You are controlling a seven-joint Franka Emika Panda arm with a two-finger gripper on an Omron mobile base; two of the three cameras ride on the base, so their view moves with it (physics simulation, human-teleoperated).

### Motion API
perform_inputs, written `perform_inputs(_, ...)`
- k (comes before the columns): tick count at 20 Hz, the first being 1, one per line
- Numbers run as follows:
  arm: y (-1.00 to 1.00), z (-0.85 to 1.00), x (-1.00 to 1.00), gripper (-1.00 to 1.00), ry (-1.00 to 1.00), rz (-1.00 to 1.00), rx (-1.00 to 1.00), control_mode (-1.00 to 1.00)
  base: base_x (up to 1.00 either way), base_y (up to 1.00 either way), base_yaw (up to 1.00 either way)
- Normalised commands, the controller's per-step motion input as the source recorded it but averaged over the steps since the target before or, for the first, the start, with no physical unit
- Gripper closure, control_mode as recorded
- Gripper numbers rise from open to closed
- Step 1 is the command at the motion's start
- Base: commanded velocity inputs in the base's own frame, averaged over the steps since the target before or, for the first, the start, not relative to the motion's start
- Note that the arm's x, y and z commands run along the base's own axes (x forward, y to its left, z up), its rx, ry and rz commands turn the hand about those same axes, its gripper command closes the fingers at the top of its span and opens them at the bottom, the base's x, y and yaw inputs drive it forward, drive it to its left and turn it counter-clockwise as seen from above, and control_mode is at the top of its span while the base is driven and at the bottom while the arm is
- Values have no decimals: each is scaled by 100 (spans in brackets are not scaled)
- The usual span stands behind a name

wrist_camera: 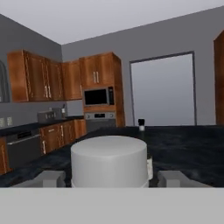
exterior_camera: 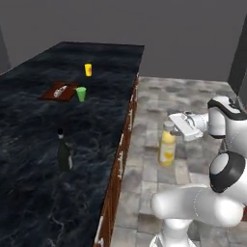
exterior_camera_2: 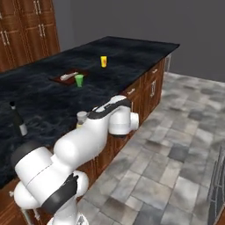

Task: Place the drinks on the dining counter in a tight cluster.

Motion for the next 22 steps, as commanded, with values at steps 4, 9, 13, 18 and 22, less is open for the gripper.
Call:
perform_inputs(4,0,0,0,100,0,0,0,100,54,1,64)
perform_inputs(9,0,0,0,100,0,0,0,100,53,0,68)
perform_inputs(13,0,0,0,100,0,0,0,100,62,0,60)
perform_inputs(18,0,0,0,100,0,0,0,100,66,-1,55)
perform_inputs(22,0,0,0,100,0,0,0,100,69,-7,46)
